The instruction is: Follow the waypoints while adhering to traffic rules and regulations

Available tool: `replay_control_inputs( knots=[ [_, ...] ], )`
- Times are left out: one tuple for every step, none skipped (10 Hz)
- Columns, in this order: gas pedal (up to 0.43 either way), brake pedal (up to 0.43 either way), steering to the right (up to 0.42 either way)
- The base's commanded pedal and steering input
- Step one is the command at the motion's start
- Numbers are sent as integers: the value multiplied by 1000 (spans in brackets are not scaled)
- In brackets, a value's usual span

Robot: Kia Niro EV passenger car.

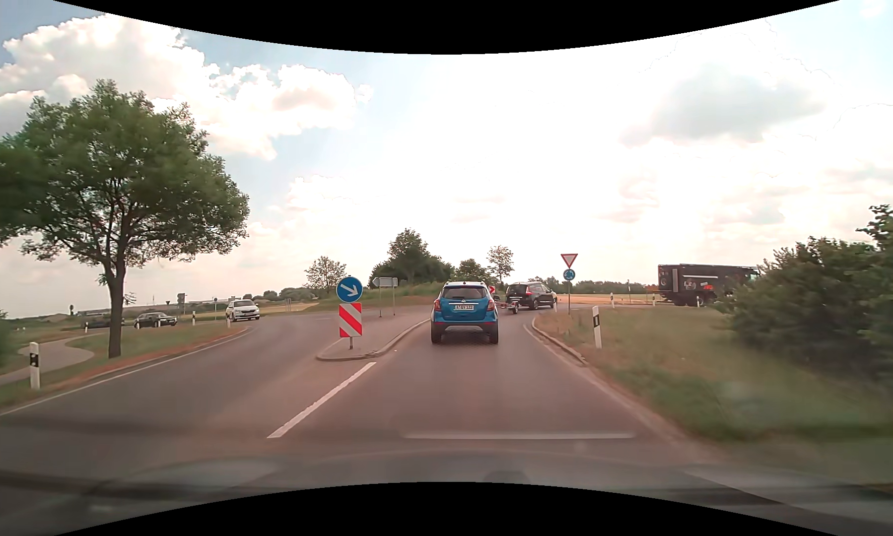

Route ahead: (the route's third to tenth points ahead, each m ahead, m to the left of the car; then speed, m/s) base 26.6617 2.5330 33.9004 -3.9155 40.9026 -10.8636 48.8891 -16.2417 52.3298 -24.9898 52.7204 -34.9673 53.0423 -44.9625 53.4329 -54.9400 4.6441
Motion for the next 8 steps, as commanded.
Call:
replay_control_inputs(
  knots=[
    [0, 0, 0],
    [0, 0, 0],
    [0, 0, 0],
    [0, 0, 0],
    [0, 0, 0],
    [0, 0, 0],
    [0, 0, 0],
    [0, 0, 0]
  ],
)
